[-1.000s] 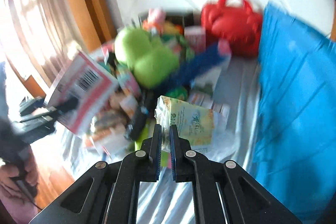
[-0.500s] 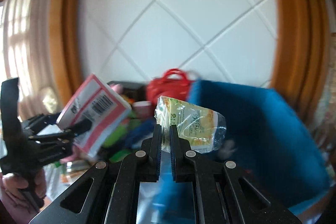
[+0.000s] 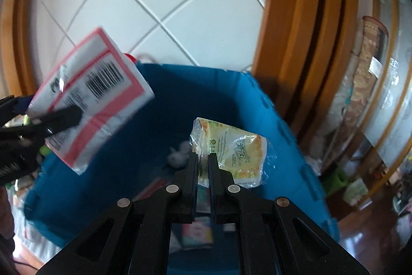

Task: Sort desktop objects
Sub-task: 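Carry the tissue pack and yellow pack into the blue crate and release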

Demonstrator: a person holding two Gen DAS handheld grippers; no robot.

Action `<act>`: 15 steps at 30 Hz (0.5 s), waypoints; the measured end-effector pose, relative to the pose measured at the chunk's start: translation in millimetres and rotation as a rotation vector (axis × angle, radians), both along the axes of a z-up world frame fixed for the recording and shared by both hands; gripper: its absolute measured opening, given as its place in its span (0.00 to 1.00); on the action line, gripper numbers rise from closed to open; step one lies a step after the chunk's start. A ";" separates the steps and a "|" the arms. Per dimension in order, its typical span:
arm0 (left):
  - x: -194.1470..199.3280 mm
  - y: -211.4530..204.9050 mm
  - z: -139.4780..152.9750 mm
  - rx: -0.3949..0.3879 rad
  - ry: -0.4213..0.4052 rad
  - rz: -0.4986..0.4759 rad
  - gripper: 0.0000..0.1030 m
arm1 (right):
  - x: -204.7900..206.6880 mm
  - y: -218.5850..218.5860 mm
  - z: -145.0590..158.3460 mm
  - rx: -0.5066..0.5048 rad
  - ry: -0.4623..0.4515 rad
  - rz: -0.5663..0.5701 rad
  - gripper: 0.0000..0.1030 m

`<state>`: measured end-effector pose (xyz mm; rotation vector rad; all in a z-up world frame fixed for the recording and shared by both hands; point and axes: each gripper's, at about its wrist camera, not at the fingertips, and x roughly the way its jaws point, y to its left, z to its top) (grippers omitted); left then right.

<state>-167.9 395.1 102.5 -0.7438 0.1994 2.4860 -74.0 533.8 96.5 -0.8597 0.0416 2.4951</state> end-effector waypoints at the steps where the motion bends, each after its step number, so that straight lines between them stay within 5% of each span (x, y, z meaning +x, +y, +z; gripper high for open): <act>1: -3.6 10.5 -6.8 -0.020 -0.015 -0.001 0.63 | -0.7 7.8 -2.9 0.005 -0.011 -0.004 0.07; 7: -15.4 37.5 -35.1 -0.092 -0.070 0.027 0.64 | -2.7 37.9 -16.0 0.001 -0.059 -0.001 0.07; 15: -30.7 37.6 -34.2 -0.112 -0.101 0.081 0.64 | -16.9 48.7 -32.1 -0.017 -0.105 0.010 0.08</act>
